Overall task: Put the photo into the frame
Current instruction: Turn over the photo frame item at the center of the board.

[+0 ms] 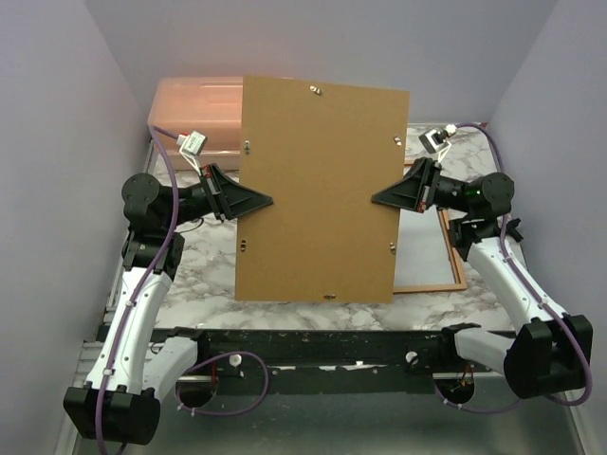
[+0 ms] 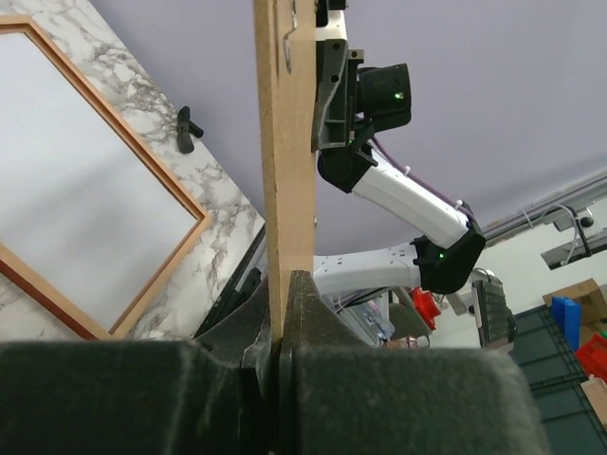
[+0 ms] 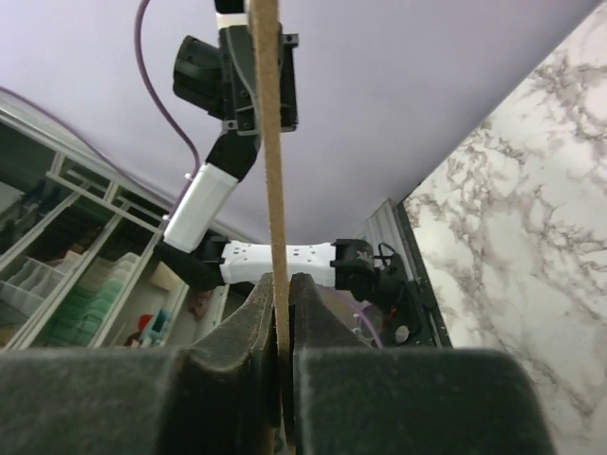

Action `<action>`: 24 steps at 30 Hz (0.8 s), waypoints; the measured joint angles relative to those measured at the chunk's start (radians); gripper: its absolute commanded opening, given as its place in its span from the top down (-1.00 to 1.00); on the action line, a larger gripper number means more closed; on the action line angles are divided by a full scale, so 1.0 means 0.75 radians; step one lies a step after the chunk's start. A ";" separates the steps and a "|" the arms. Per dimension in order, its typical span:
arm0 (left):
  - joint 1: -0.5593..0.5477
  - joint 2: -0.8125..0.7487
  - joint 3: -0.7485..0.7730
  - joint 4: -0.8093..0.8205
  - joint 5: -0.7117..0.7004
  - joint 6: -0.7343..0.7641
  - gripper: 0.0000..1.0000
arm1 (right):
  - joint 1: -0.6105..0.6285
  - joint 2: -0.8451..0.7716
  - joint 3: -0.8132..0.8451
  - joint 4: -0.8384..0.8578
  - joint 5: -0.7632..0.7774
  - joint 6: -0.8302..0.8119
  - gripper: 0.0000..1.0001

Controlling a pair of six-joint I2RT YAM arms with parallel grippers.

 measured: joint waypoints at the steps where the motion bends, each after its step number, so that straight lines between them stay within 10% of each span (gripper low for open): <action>1: 0.001 0.000 -0.004 -0.002 -0.001 -0.003 0.69 | 0.001 -0.002 0.000 0.016 -0.003 0.007 0.99; 6: 0.003 0.000 -0.014 -0.027 -0.019 0.033 -0.52 | 0.001 -0.003 0.000 0.046 -0.007 0.026 0.99; 9: 0.005 -0.001 -0.015 -0.054 -0.034 0.066 -0.88 | 0.001 -0.003 0.000 0.015 -0.012 0.002 0.99; 24: 0.002 0.074 0.039 -0.606 -0.352 0.423 -0.97 | 0.011 -0.077 0.355 -1.257 0.407 -0.780 0.99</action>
